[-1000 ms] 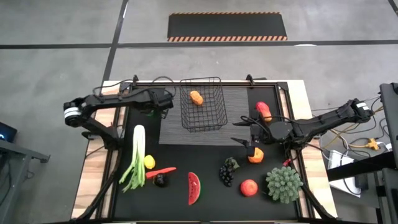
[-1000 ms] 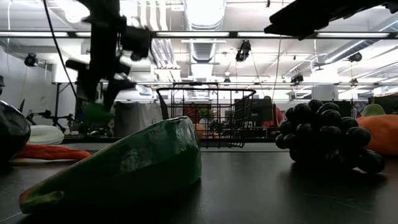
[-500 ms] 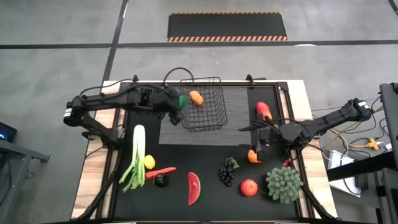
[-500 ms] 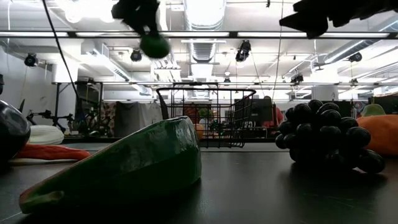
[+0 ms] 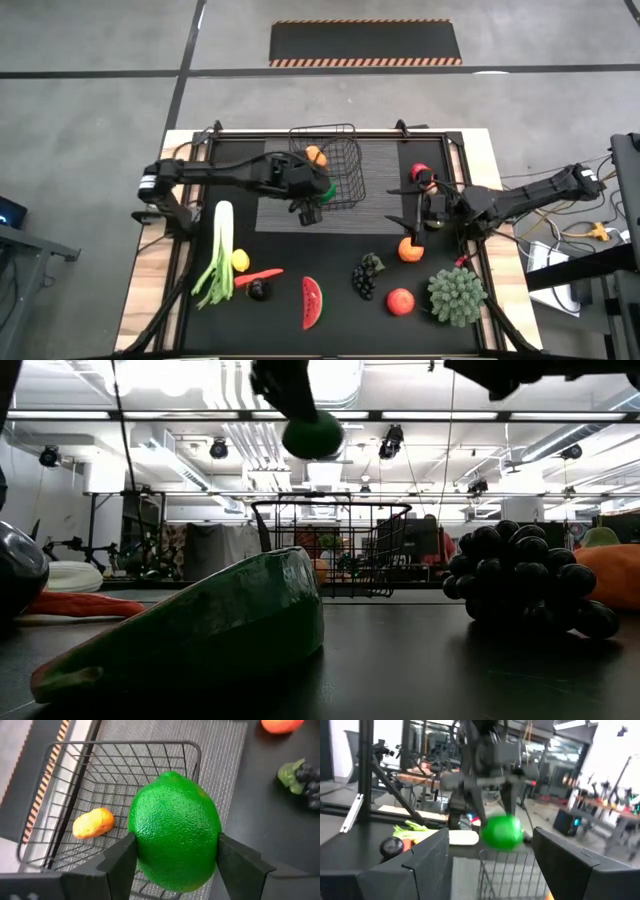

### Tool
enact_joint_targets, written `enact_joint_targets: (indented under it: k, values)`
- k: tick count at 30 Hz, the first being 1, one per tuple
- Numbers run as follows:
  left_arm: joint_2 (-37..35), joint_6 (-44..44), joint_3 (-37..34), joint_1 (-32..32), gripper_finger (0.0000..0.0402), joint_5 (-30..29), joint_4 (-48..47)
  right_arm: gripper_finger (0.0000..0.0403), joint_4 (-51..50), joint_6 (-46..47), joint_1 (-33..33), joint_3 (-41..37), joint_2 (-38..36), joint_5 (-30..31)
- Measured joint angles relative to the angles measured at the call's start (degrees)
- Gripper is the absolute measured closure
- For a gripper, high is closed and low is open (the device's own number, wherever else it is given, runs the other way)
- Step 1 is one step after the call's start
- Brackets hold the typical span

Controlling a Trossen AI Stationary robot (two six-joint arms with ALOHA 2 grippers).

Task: Build produce basket
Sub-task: Put the lime into the wire basket

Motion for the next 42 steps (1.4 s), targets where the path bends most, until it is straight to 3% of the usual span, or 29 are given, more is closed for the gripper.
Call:
enact_joint_targets:
  k: [4, 15, 19, 35, 42]
  values:
    - [3.69, 2.8, 2.08, 1.95, 0.0179, 1.59, 0.02, 0.0132, -0.01, -0.41, -2.49, 0.39, -1.12, -4.64]
    - [11.24, 19.79, 10.45, 11.06, 0.018, 7.52, -0.18, 0.0131, -0.58, 3.98, -3.71, -1.09, -2.3, -4.77]
    - [14.38, 21.42, 10.84, 14.73, 0.018, 13.35, 0.18, 0.0132, -0.65, 4.8, -3.71, -1.09, -2.3, -4.77]
    - [21.81, 23.45, 9.94, 18.83, 0.0178, 12.64, -2.47, 0.0131, -2.03, 11.22, -3.71, -1.16, -2.23, -4.33]
    - [21.53, 22.96, 8.05, 18.83, 0.0145, 7.94, -1.67, 0.0119, -3.52, 14.32, -3.71, -1.18, -2.3, -4.33]
